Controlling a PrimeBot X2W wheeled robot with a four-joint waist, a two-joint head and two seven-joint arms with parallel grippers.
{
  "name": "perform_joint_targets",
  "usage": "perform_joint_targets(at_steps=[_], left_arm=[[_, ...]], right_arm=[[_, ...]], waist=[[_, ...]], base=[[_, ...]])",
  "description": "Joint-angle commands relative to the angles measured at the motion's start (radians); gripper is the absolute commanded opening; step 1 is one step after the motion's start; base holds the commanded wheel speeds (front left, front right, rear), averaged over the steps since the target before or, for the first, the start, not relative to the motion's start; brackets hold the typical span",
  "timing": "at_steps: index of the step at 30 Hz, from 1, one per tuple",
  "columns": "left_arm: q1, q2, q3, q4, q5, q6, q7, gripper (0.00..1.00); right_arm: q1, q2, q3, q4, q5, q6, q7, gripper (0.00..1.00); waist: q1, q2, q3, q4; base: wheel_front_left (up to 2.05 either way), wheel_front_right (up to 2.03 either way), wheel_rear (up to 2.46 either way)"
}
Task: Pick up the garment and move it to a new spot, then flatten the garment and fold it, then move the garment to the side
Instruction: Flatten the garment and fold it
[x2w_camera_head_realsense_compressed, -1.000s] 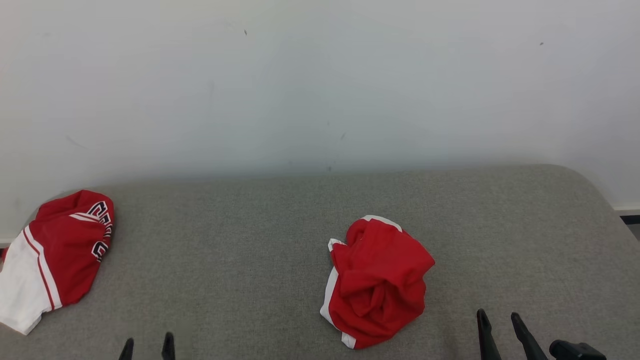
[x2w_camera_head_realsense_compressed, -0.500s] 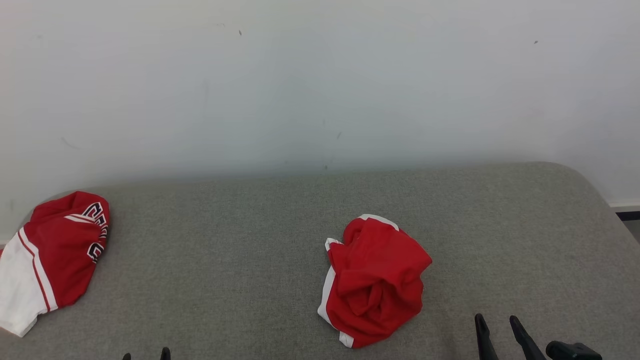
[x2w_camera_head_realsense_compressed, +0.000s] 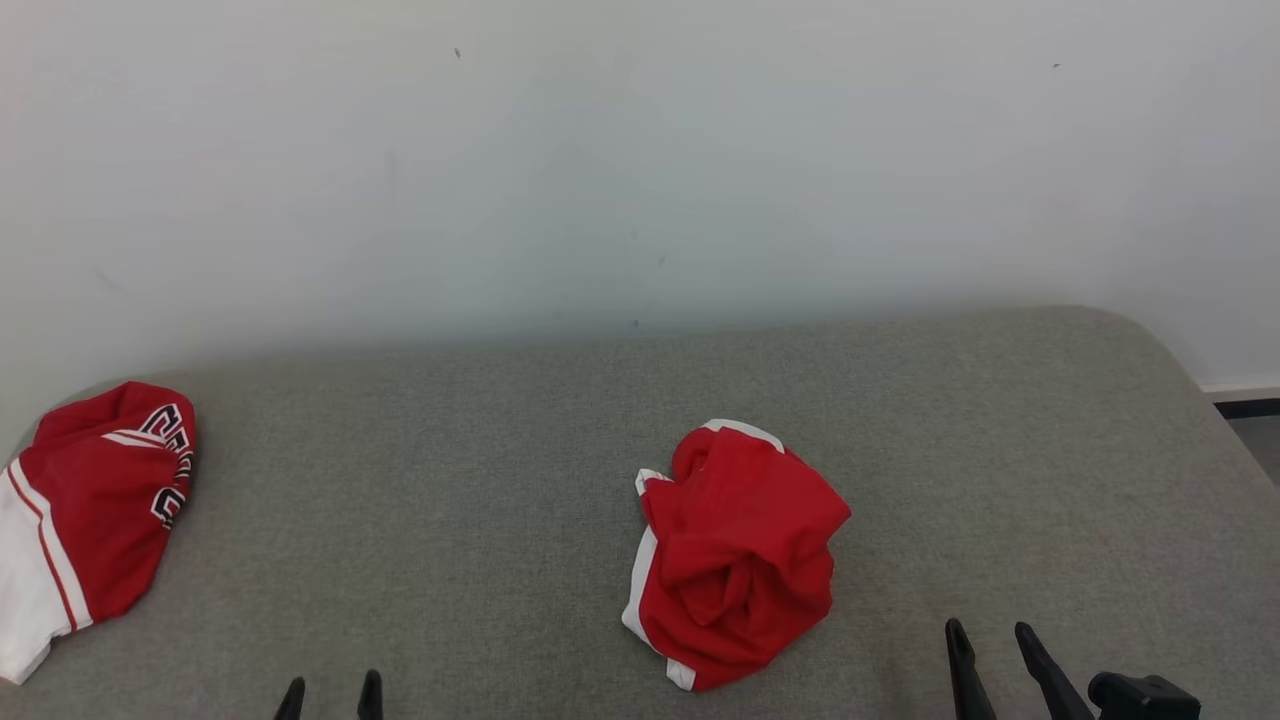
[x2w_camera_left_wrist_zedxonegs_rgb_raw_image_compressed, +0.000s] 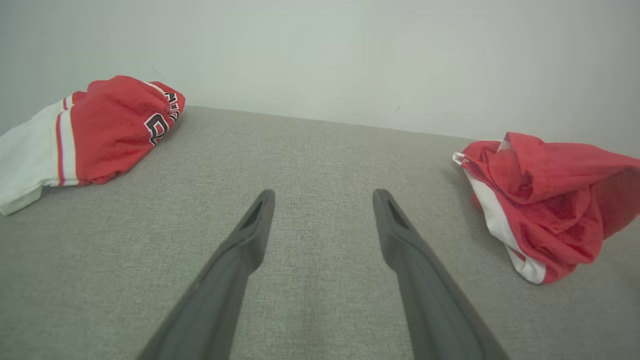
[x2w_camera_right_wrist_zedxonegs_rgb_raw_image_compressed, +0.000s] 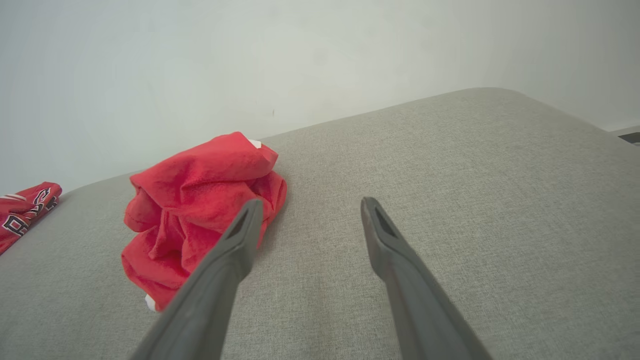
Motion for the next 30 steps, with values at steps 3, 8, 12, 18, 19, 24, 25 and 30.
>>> perform_joint_targets(at_steps=[3,8,12,18,19,24,25,30], left_arm=[[-0.038,-0.007,-0.025,-0.011,0.007,-0.006,0.032,1.00],[-0.116,-0.017,-0.066,0.013,-0.010,-0.030,0.119,1.00],[-0.196,-0.029,-0.092,0.065,-0.022,-0.043,0.188,1.00],[-0.342,-0.054,-0.108,0.165,-0.068,-0.061,0.302,1.00],[-0.367,-0.058,-0.102,0.189,-0.075,-0.053,0.317,1.00],[-0.464,-0.066,-0.075,0.299,-0.083,0.013,0.392,1.00],[-0.481,-0.071,-0.067,0.323,-0.091,0.032,0.406,1.00],[-0.562,-0.083,-0.045,0.402,-0.109,0.069,0.436,1.00]], right_arm=[[-0.013,-0.002,0.004,-0.004,0.004,0.003,0.001,1.00],[-0.019,-0.002,0.017,-0.005,0.005,0.003,0.010,1.00],[-0.033,-0.002,0.021,-0.015,-0.003,0.003,0.016,1.00],[-0.041,-0.001,0.037,-0.020,0.001,0.003,0.026,1.00],[-0.044,-0.001,0.041,-0.020,0.004,0.003,0.024,1.00],[-0.053,-0.001,0.057,-0.015,0.015,0.003,0.021,1.00],[-0.053,-0.001,0.057,-0.017,0.014,0.003,0.020,1.00],[-0.059,-0.001,0.062,-0.016,0.016,0.003,0.017,1.00]], waist=[[0.0000,0.0000,0.007,-0.027],[0.0000,0.0000,0.025,-0.096],[0.0000,0.0000,0.044,-0.163],[0.0000,0.0000,0.078,-0.276],[0.0000,0.0000,0.084,-0.295],[0.0000,0.0000,0.107,-0.376],[0.0000,0.0000,0.112,-0.385],[0.0000,0.0000,0.135,-0.421]], base=[[0.00,0.00,0.00],[0.00,0.00,0.00],[0.00,0.00,0.00],[0.00,0.00,0.00],[0.00,0.00,0.00],[0.00,0.00,0.00],[0.00,0.00,0.00],[0.00,0.00,0.00]])
